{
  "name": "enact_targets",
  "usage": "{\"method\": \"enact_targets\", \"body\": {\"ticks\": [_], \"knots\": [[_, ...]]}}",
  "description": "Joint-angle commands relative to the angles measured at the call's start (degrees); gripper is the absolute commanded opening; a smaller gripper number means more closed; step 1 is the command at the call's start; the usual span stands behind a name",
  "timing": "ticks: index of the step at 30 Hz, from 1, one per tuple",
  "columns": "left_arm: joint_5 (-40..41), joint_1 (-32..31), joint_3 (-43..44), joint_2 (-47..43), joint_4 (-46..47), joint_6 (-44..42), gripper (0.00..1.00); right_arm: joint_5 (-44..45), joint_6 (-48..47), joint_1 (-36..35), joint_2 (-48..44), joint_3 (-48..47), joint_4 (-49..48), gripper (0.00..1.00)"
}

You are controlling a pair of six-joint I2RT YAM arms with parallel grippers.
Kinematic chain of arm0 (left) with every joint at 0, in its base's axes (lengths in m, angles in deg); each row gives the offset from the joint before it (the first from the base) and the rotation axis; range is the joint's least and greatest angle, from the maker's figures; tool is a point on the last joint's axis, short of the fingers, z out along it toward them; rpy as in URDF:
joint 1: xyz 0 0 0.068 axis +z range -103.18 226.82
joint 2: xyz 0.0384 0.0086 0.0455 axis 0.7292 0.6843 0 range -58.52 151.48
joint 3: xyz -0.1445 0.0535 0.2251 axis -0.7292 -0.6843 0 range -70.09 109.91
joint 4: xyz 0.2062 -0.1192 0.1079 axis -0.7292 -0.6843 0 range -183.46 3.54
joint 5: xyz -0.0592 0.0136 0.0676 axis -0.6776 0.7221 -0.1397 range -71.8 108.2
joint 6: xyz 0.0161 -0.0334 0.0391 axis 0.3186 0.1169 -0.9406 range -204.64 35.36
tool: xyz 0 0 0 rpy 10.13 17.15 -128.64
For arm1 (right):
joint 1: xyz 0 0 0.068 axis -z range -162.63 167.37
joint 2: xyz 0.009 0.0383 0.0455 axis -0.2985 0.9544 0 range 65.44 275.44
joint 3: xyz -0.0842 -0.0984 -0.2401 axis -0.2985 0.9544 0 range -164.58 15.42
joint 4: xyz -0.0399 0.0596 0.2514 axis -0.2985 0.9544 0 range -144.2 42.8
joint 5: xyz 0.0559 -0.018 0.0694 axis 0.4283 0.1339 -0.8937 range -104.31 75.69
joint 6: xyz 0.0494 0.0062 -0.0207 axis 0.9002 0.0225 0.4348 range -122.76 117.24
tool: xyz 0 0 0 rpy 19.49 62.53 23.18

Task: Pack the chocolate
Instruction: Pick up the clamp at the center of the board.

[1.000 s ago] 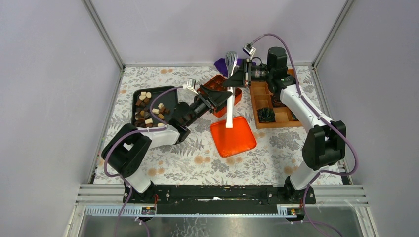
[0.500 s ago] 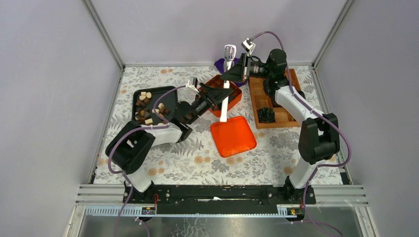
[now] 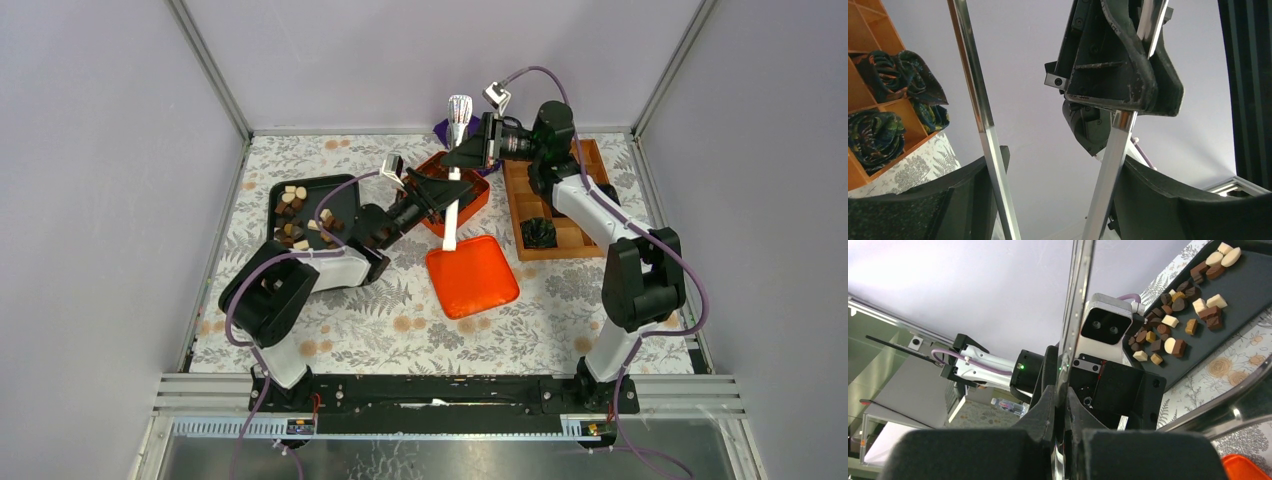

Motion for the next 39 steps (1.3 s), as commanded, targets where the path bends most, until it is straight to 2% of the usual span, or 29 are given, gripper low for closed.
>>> {"method": "enact_targets", "body": {"ticks": [1, 6, 9, 14, 16, 20, 22, 25, 28, 31, 39], "knots": [[-1.8, 2.1, 0.4, 0.2, 0.8, 0.0, 0.79, -2.7, -7.1, -1.0, -3.0, -3.3, 4.9, 0.06], [-1.9, 2.2, 0.2, 0.3, 2.4, -0.2, 0.83, -2.3, -9.7, -1.0, -2.6, -4.3, 8.3, 0.06], [-1.9, 2.2, 0.7, 0.4, 2.8, -0.2, 0.82, -2.2, -9.5, -1.0, -2.4, -4.0, 8.2, 0.06], [1.4, 2.2, -0.9, 0.3, 8.2, -0.8, 0.71, -2.3, -6.4, -1.0, -2.1, -2.9, 4.5, 0.08], [1.9, 2.2, -1.1, 0.0, 9.0, -1.5, 0.63, -2.4, -6.0, -1.0, -2.0, -2.7, 4.0, 0.11], [2.1, 2.2, -1.5, 0.1, 10.6, -1.7, 0.55, -2.8, -6.8, -1.0, -1.8, -3.6, 5.0, 0.27], [2.1, 2.5, -2.0, 0.4, 11.9, -1.3, 0.53, -3.3, -10.7, -1.0, -2.0, -5.4, 10.0, 0.38], [1.5, 3.2, -2.8, 0.3, 12.6, -1.2, 0.53, -3.6, -22.5, -0.9, -2.6, -9.9, 24.0, 0.52], [0.8, 3.9, -4.1, 0.3, 13.1, -0.8, 0.53, -2.7, -35.2, -0.7, -3.0, -14.7, 38.7, 0.6], [0.0, 4.7, -5.0, 0.1, 14.5, -0.7, 0.52, -2.3, -42.2, 0.2, -3.8, -16.4, 45.3, 0.62], [-4.3, 5.5, -4.3, -0.1, 17.4, -1.0, 0.52, -0.3, -44.7, 4.8, -6.0, -13.7, 47.7, 0.59]]}}
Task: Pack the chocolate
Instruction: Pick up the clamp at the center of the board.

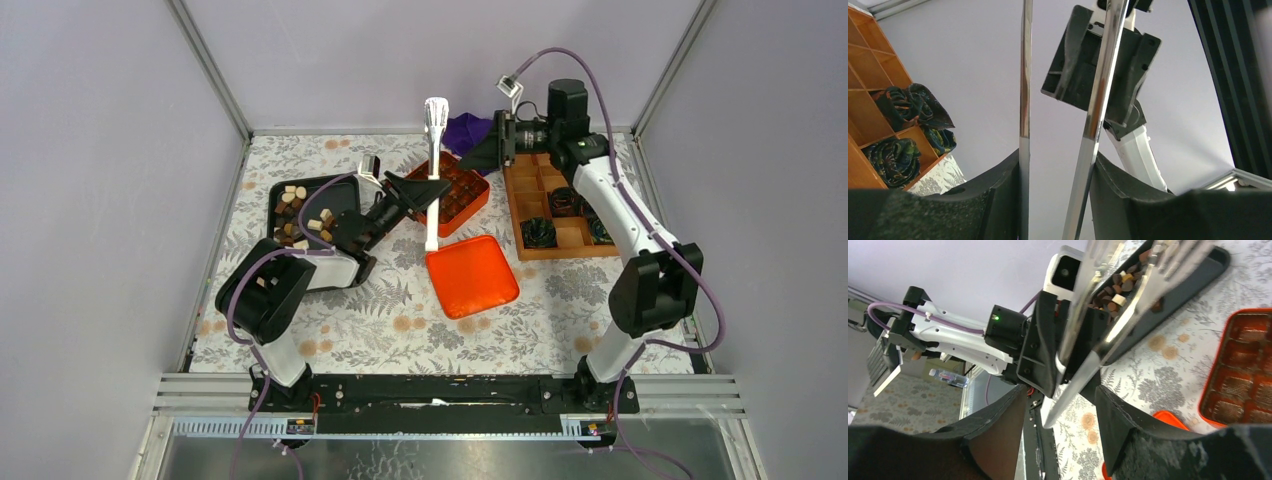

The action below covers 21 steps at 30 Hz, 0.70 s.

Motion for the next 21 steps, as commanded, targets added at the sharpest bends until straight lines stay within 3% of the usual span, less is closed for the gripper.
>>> {"method": "enact_targets", "body": {"ticks": [1, 4, 7, 17, 21], "knots": [[-3.0, 0.4, 0.6, -0.1, 7.9, 0.2, 0.51, 1.1, -4.0, 2.6, -3.8, -0.2, 2.7, 0.59], [-4.8, 0.4, 2.0, 0.4, 8.4, 1.5, 0.51, 2.7, -2.8, 2.7, -3.9, 0.5, 1.6, 0.55], [-6.6, 0.0, 4.1, 0.7, 8.5, 2.4, 0.51, 2.6, 4.2, 2.7, -3.2, 3.4, -6.0, 0.49], [-6.7, -2.4, 6.0, 1.6, 8.3, 2.6, 0.51, 0.6, 17.0, -0.7, -1.7, 5.7, -20.3, 0.5], [-6.7, -3.2, 6.4, 1.7, 8.3, 2.4, 0.51, 4.4, 14.2, -1.5, -1.2, 4.1, -15.5, 0.5]]}}
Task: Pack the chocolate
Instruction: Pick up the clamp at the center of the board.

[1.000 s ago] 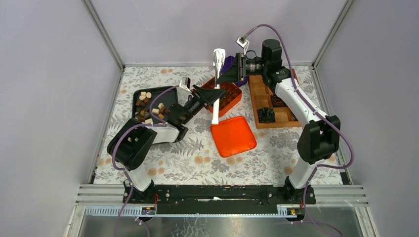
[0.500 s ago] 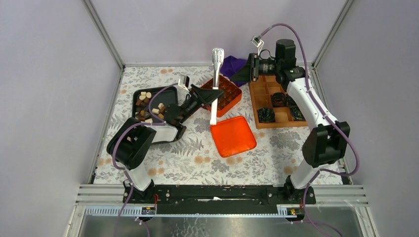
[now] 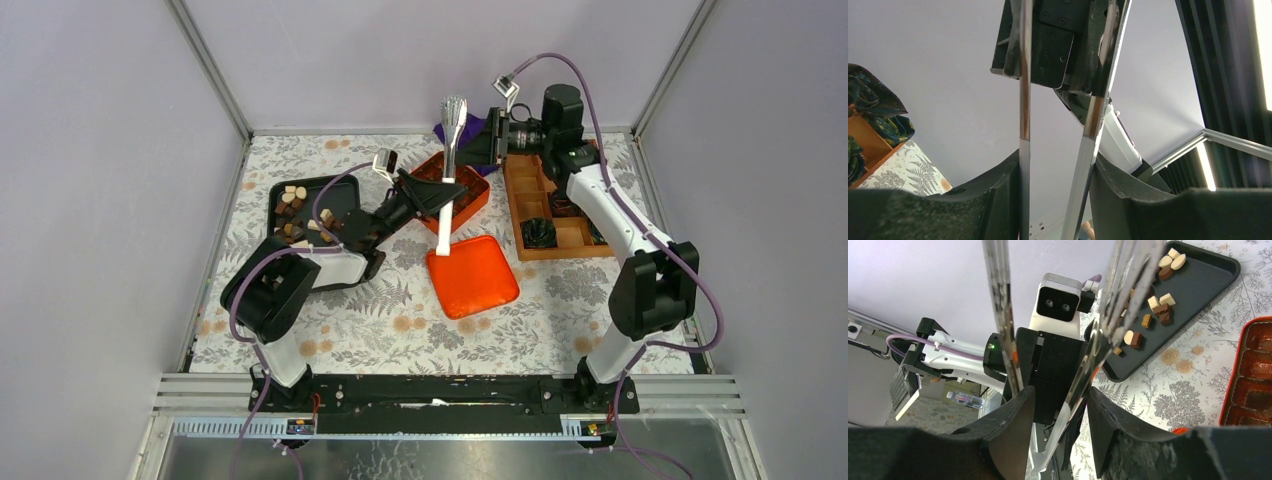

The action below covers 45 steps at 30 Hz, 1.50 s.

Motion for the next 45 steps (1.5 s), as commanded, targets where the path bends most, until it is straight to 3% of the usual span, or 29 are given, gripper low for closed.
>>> {"method": "enact_targets", "body": {"ticks": [1, 4, 8, 13, 16, 18, 24, 36, 45], "knots": [[-0.6, -1.1, 2.3, 0.5, 4.8, -0.1, 0.51, 2.6, -1.0, -1.1, 0.2, -2.2, 1.2, 0.49], [-0.6, -1.5, 2.6, 0.5, 4.8, -0.3, 0.51, 4.0, -2.2, -1.1, 0.5, -3.4, 3.4, 0.49], [-0.6, -1.8, 3.2, 0.7, 4.8, -0.2, 0.51, 2.8, 1.3, -1.2, 0.7, -2.5, -0.7, 0.48], [0.0, -2.3, 4.0, 1.4, 4.8, 0.1, 0.53, -0.4, 16.5, -1.2, 1.0, 2.2, -19.0, 0.24], [3.4, -2.6, 2.8, 0.5, 4.8, -1.5, 0.62, -1.4, 28.9, -1.2, 1.1, 5.7, -33.4, 0.13], [5.7, -2.7, 1.4, -0.8, 4.6, -2.8, 0.71, -1.5, 30.9, -1.2, 0.9, 6.1, -36.3, 0.09], [9.5, -3.0, -0.5, -2.4, 4.8, -5.1, 0.76, -0.6, 35.0, -0.8, 1.1, 7.0, -40.5, 0.07], [16.2, -4.4, -0.8, -3.5, 5.1, -9.7, 0.7, 0.5, 37.1, -0.4, 1.5, 8.4, -42.7, 0.06], [15.5, -4.4, -0.2, -2.4, 5.0, -9.0, 0.65, 0.3, 34.8, -0.1, 1.4, 8.9, -40.4, 0.07]]}}
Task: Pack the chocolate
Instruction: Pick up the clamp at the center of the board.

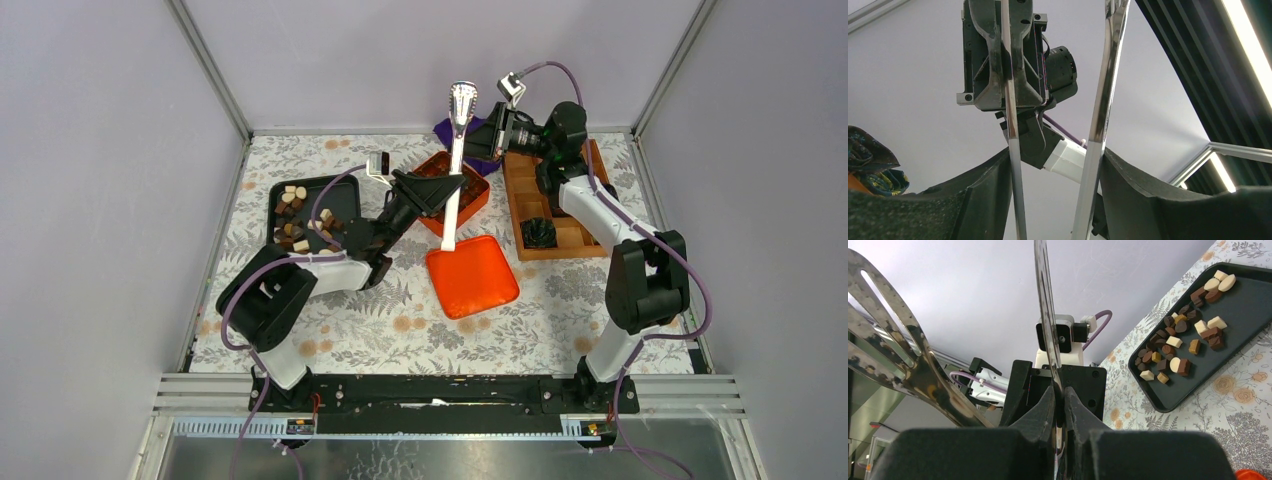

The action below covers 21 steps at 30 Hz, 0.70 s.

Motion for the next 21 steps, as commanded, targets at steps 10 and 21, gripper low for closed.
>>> {"method": "enact_targets", "body": {"ticks": [10, 21], "knots": [[-1.9, 0.4, 1.7, 2.2, 2.5, 0.9, 0.66, -2.1, -0.5, 0.0, -0.8, -0.6, -2.4, 0.09], [-7.6, 1.0, 1.8, 3.2, 2.5, 0.6, 0.68, -2.9, -0.9, 0.0, -1.1, -1.0, -2.5, 0.09]]}}
